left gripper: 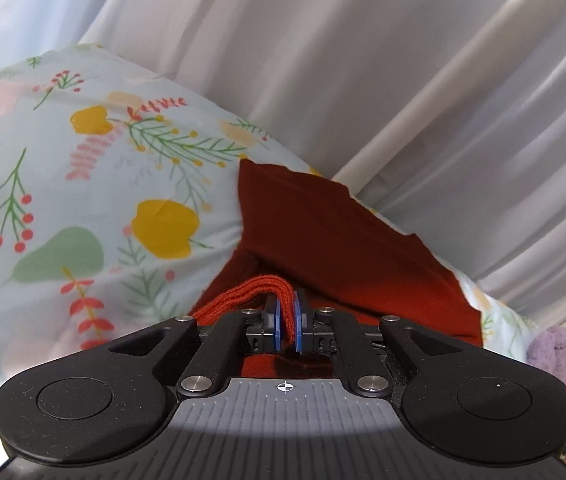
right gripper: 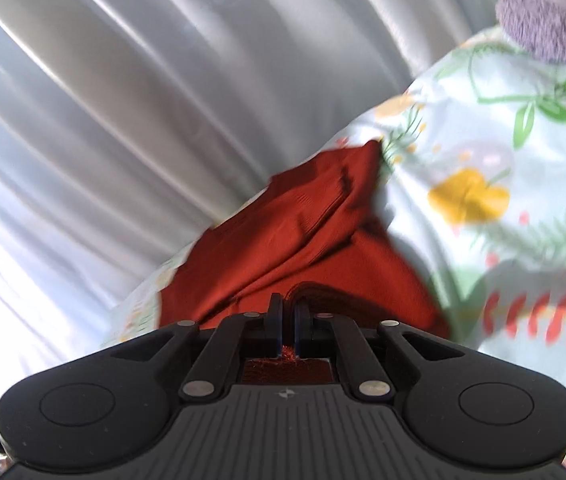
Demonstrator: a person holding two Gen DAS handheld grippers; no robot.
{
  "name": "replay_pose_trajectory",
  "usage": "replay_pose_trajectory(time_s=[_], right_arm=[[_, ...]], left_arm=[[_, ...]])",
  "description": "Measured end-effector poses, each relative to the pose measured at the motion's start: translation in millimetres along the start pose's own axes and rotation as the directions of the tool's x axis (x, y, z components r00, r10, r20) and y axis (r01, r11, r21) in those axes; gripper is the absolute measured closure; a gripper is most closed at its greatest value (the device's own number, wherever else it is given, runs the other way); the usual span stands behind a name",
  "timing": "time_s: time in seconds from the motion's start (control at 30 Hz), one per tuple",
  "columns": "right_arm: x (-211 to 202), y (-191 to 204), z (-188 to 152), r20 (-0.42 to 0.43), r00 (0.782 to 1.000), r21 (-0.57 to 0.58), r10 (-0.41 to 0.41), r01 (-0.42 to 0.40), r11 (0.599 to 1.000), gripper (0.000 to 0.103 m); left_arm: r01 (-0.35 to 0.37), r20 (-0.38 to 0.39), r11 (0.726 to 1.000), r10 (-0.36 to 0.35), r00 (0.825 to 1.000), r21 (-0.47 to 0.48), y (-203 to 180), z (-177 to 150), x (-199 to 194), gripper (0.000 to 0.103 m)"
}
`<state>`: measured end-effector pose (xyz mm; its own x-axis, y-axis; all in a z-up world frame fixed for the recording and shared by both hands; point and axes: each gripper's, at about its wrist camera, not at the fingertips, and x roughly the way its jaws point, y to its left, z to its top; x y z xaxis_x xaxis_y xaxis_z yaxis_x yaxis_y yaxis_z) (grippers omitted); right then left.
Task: Fold small clothes
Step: 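Grasp the cardigan hem with the left gripper while the right gripper grasps the hem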
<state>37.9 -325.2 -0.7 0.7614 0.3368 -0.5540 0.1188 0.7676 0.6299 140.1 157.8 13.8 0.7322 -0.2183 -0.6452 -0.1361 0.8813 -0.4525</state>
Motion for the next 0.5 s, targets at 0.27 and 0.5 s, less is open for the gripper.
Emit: replay_pose_trajectory(time_s=[0.27,0.5], right_arm=[[49.0,17.4,7.3,0.064,0.979,-0.228,-0.195,0.205,0.952,0.093],[67.1,10.4,2.1,0.001,0.975,-0.343,-0.222,0.209,0.916,0.073]], left_arm=[[-0.064,0.029,0.991,0.061,0.998,0.119,9.7,2.2,31.0,0.078],[-0.006,-0.039,0.962,0.018,0.999,0.274,11.5,7.5,57.7,0.048]])
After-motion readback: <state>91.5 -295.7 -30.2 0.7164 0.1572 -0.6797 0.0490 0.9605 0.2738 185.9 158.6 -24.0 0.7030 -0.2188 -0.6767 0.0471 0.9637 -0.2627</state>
